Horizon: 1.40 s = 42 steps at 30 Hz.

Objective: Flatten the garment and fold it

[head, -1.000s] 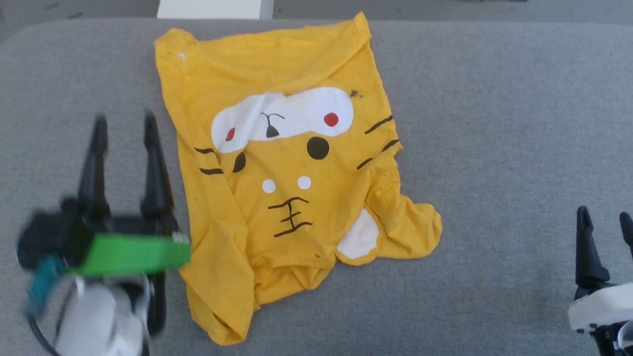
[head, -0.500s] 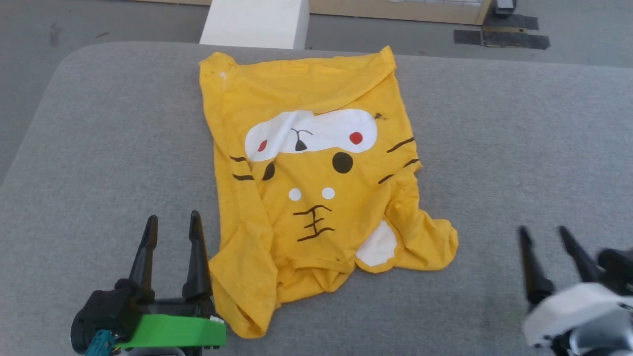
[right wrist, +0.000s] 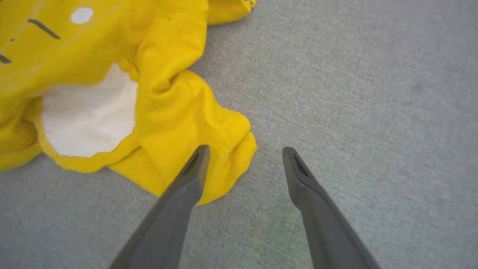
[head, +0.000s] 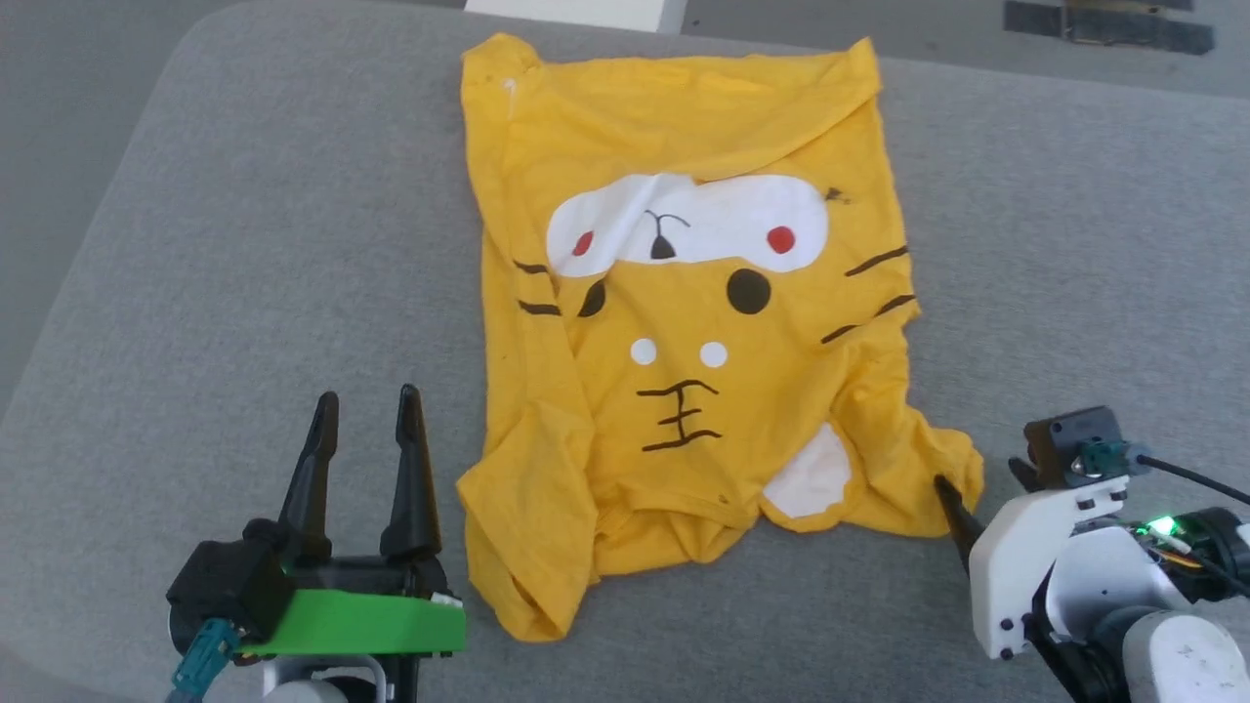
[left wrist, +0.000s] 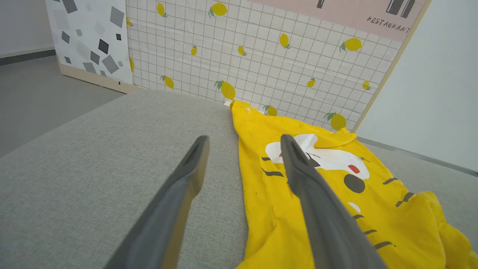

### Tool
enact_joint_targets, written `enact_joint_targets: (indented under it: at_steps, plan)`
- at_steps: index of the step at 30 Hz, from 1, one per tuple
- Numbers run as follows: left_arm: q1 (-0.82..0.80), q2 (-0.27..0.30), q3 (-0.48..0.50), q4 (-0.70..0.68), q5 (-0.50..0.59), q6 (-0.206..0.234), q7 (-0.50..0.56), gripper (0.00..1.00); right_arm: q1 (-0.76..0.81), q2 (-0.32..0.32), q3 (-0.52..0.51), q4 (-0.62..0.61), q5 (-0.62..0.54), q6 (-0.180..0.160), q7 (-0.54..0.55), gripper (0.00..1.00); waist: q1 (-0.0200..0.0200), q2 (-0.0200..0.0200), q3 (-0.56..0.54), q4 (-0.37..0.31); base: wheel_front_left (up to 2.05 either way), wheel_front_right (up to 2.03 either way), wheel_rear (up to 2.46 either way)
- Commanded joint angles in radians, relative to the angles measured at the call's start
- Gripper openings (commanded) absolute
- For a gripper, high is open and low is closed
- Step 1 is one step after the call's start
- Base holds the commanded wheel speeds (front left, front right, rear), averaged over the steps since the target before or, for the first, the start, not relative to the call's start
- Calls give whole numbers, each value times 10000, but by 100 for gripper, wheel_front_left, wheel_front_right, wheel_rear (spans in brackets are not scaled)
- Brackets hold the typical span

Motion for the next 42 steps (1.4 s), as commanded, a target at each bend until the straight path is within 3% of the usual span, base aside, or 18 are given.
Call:
enact_joint_targets:
  at_steps: [1, 2, 3, 5, 13, 19, 27, 30, 31, 32, 38, 42]
  plan:
    - [-199, -98, 48, 83, 137, -107, -37, 100, -149, 22, 39, 229, -83, -15, 161, 100, 1, -1, 260, 350, 0, 0, 0]
    - [-216, -121, 70, 117, 151, -144, -37, 100, -134, 37, 95, 366, -37, -15, 281, 100, 1, -1, 256, 385, 0, 0, 0]
    - [-230, -147, 100, 157, 171, -186, -37, 100, -120, 118, 49, 514, 65, -15, 393, 44, 1, -1, 243, 415, 0, 0, 0]
    - [-242, -184, 149, 228, 215, -239, -37, 100, -103, 244, 24, 712, 205, -15, 489, 0, 1, -1, 176, 444, 0, 0, 0]
    - [-96, -249, 387, 372, 343, -345, -37, 100, -618, 468, -824, 741, 198, -15, -682, 0, 1, -1, -366, -74, 0, 0, 0]
    - [-32, -262, 347, 458, 453, -454, -37, 100, -849, 353, -2914, 443, -164, -15, -1123, 0, 1, -1, -572, -595, 0, 0, 0]
    - [-26, -269, 267, 622, 466, -552, -38, 100, 56, 414, -5855, -45, -651, -15, -1343, 0, 1, -1, -401, -728, 0, 0, 0]
    - [1, -270, 256, 688, 470, -555, -38, 100, 317, 483, -6246, 6, -963, -15, -1578, 0, 1, -1, -347, -734, 0, 0, 0]
    - [5, -271, 249, 714, 470, -561, -38, 100, 325, 526, -6287, 71, -999, -15, -1696, 38, 1, -1, -340, -742, 0, 0, 0]
    - [4, -271, 241, 734, 472, -566, -38, 100, 313, 558, -6283, 129, -1035, -15, -1785, 100, 1, -1, -342, -745, 0, 0, 0]
    - [-1, -272, 130, 888, 465, -574, -38, 100, -130, 670, -5227, -282, -796, -15, -2120, 100, 1, -1, -539, -728, 0, 0, 0]
    - [-27, -273, 38, 910, 454, -579, -38, 100, -556, 687, -3632, -1479, -72, -15, -1730, 100, 1, -1, -635, -605, 0, 0, 0]
